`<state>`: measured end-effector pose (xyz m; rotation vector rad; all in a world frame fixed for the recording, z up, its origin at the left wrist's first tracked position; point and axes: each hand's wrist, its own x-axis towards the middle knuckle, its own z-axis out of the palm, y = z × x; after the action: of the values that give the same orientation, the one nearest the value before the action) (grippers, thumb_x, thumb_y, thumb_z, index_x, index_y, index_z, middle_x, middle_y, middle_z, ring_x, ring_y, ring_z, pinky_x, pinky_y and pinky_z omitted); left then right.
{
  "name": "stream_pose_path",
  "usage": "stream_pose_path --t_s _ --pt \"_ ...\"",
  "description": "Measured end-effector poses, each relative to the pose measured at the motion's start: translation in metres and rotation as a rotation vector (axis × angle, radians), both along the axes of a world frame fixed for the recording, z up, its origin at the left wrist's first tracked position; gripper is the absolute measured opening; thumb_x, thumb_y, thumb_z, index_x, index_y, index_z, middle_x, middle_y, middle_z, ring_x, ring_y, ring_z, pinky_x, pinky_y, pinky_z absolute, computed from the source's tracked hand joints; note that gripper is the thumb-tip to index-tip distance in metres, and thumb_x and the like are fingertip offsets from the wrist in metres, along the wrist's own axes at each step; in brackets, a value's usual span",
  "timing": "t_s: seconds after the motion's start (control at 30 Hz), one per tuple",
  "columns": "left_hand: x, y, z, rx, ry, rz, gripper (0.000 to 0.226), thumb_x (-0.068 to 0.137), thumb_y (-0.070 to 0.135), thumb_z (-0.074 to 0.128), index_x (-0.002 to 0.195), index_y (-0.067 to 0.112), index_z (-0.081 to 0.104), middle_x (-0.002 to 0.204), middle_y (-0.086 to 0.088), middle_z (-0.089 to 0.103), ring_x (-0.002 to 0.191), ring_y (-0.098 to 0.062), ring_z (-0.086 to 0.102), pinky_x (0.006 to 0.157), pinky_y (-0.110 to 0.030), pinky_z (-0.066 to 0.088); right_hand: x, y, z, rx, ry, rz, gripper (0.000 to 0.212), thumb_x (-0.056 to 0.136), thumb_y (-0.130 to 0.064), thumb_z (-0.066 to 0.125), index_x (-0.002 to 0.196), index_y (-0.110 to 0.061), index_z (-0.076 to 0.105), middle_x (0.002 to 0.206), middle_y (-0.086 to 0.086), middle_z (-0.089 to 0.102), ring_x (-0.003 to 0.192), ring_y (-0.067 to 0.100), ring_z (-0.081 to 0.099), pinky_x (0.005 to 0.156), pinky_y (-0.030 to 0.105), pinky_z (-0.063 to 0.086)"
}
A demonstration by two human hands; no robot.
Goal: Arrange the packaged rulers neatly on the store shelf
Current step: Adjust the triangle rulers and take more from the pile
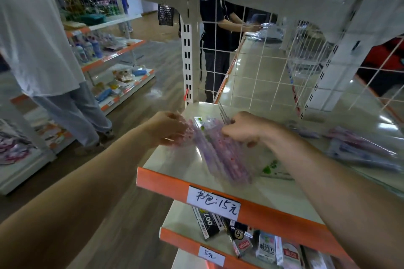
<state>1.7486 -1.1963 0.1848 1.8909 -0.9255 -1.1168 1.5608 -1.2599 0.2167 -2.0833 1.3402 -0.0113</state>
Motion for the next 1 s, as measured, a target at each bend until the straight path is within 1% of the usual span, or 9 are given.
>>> stream_pose_path --t_s 0.13,0.23,0.37,0.5,0.57,0.7,0.8,0.9,1.0 --pt "-0.021 -0.003 0.001 -0.002 -0.041 -0.012 0.041 0.087 0.004 0.062 0.124 0.016 0.049 0.074 -0.007 0.063 0.058 -0.018 0.059 0.056 -0.026 0.051 0.002 0.0 -0.003 0.05 -0.07 -0.019 0.009 0.091 -0.02 0.055 0.085 -0.014 0.054 0.089 0.009 0.059 0.079 0.022 0.059 0.067 0.032 0.055" --pt "-0.035 -0.007 0.002 -0.013 -0.089 -0.039 0.065 0.084 0.005 0.067 0.136 0.018 0.031 0.076 -0.011 0.059 0.06 -0.022 0.056 0.062 -0.034 0.049 0.003 0.001 -0.007 0.044 -0.039 0.013 0.026 0.09 -0.033 0.061 0.103 -0.01 0.058 0.097 0.01 0.061 0.087 0.024 0.062 0.07 0.034 0.057" --pt "-0.048 -0.011 -0.001 -0.031 -0.107 -0.032 0.078 0.081 0.009 0.07 0.142 0.012 0.022 0.079 -0.015 0.06 0.049 -0.017 0.054 0.043 -0.026 0.042 0.003 0.004 -0.011 -0.039 0.002 0.047 0.044 0.085 -0.041 0.065 0.115 -0.01 0.057 0.105 0.012 0.063 0.093 0.027 0.063 0.073 0.034 0.053" --pt "-0.056 -0.013 -0.003 -0.037 -0.165 -0.035 0.079 0.083 0.007 0.066 0.145 0.012 0.019 0.07 -0.012 0.06 0.046 -0.016 0.053 0.037 -0.021 0.04 0.001 0.004 -0.017 -0.128 0.056 0.081 0.052 0.084 -0.049 0.064 0.12 -0.012 0.057 0.114 0.01 0.063 0.098 0.026 0.06 0.076 0.029 0.046" --pt "-0.057 -0.012 -0.003 -0.04 -0.2 -0.038 0.077 0.084 0.007 0.064 0.146 0.013 0.018 0.083 -0.014 0.063 0.054 -0.018 0.057 0.041 -0.025 0.046 -0.002 0.004 -0.017 -0.134 0.066 0.089 0.05 0.085 -0.05 0.062 0.119 -0.013 0.058 0.113 0.009 0.063 0.097 0.025 0.06 0.076 0.029 0.046" --pt "-0.052 -0.005 0.002 0.008 -0.438 -0.155 0.074 0.085 0.03 0.068 0.146 0.015 0.029 0.138 -0.011 0.045 0.104 -0.025 0.057 0.07 -0.03 0.05 -0.01 0.003 -0.009 -0.242 0.042 0.105 0.041 0.089 -0.05 0.054 0.105 -0.013 0.063 0.099 0.007 0.064 0.09 0.027 0.06 0.07 0.028 0.045" --pt "-0.045 0.001 0.008 0.031 -0.56 -0.189 0.06 0.085 0.036 0.066 0.137 0.016 0.044 0.138 -0.009 0.045 0.111 -0.023 0.052 0.084 -0.029 0.046 -0.015 0.001 -0.005 -0.348 0.004 0.087 0.031 0.094 -0.041 0.05 0.074 -0.018 0.055 0.07 0.0 0.052 0.073 0.023 0.053 0.055 0.025 0.032" --pt "-0.039 0.003 0.012 0.01 -0.644 -0.161 0.057 0.083 0.038 0.067 0.133 0.016 0.049 0.138 -0.011 0.043 0.118 -0.026 0.049 0.098 -0.036 0.044 -0.019 -0.002 -0.002 -0.474 -0.076 0.051 0.032 0.092 -0.035 0.051 0.074 -0.013 0.062 0.069 0.001 0.058 0.073 0.024 0.057 0.059 0.027 0.036" --pt "-0.04 0.004 0.018 -0.045 -0.589 -0.131 0.053 0.084 0.035 0.068 0.13 0.014 0.052 0.135 -0.01 0.048 0.112 -0.021 0.05 0.087 -0.029 0.041 -0.021 -0.002 -0.001 -0.539 -0.194 0.044 0.032 0.091 -0.035 0.054 0.079 -0.01 0.07 0.076 0.002 0.069 0.072 0.023 0.063 0.065 0.028 0.048"
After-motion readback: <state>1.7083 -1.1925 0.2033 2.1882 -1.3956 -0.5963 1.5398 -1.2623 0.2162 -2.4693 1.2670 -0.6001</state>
